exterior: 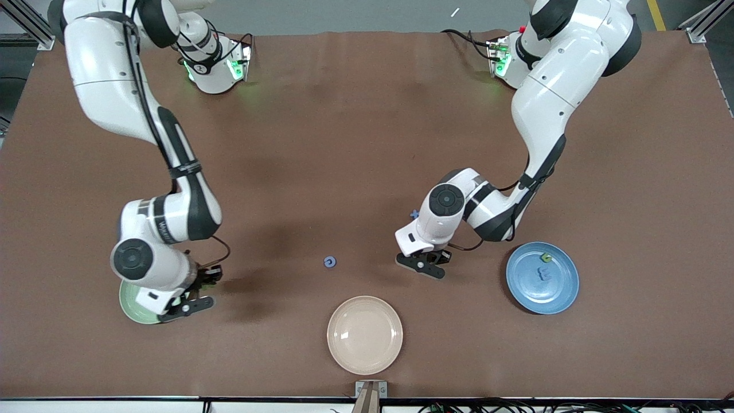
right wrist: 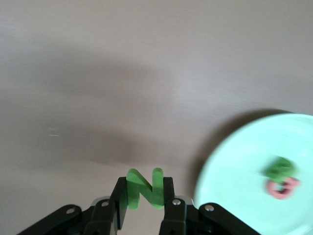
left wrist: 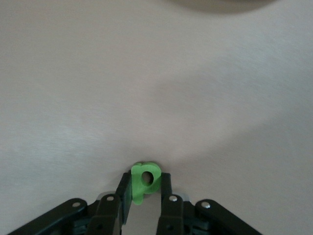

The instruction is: Sort upper and lower case letters into plates

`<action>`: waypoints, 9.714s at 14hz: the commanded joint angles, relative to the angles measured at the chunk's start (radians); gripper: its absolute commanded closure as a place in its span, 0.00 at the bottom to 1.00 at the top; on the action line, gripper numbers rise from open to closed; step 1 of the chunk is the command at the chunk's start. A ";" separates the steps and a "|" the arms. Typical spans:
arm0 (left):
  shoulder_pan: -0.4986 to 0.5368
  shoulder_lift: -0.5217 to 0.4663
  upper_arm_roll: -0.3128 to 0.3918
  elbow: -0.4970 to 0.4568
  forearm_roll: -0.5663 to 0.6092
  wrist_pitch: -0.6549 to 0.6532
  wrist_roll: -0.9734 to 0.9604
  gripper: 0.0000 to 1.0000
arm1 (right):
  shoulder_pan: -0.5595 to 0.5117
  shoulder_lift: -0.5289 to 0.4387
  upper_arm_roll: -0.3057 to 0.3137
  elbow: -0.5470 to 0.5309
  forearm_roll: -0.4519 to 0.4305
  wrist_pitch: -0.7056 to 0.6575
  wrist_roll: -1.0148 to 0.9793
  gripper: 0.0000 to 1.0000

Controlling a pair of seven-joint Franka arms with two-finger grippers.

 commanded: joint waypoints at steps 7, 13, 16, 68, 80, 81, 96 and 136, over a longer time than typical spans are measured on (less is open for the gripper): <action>0.235 -0.126 -0.028 0.001 -0.005 -0.244 0.274 0.98 | -0.142 0.018 0.020 -0.001 -0.015 0.066 -0.099 0.35; 0.406 -0.149 -0.083 -0.045 -0.013 -0.377 0.400 0.85 | -0.058 0.005 0.032 -0.008 0.001 0.062 -0.084 0.23; 0.406 -0.160 -0.080 -0.076 -0.002 -0.380 0.396 0.31 | 0.036 -0.002 0.046 -0.004 0.015 0.011 0.075 0.22; 0.133 -0.109 -0.204 -0.318 -0.023 -0.025 -1.055 0.81 | -0.288 0.046 0.048 -0.024 -0.048 0.107 -0.328 0.10; 0.290 -0.186 -0.207 -0.156 -0.008 -0.271 -0.582 1.00 | -0.262 -0.359 0.112 -0.027 -0.005 -0.249 -0.158 0.00; 0.316 -0.198 -0.209 -0.156 -0.011 -0.277 -0.522 1.00 | -0.262 -0.394 0.111 -0.035 0.030 -0.299 -0.113 0.00; 0.542 -0.198 -0.204 -0.153 -0.007 -0.324 -0.072 0.00 | -0.100 -0.877 -0.041 -0.354 0.087 -0.394 0.100 0.00; 0.156 -1.070 0.307 -0.249 -0.563 -0.884 0.336 0.00 | -0.122 -0.769 -0.038 -0.084 0.032 -0.634 0.122 0.00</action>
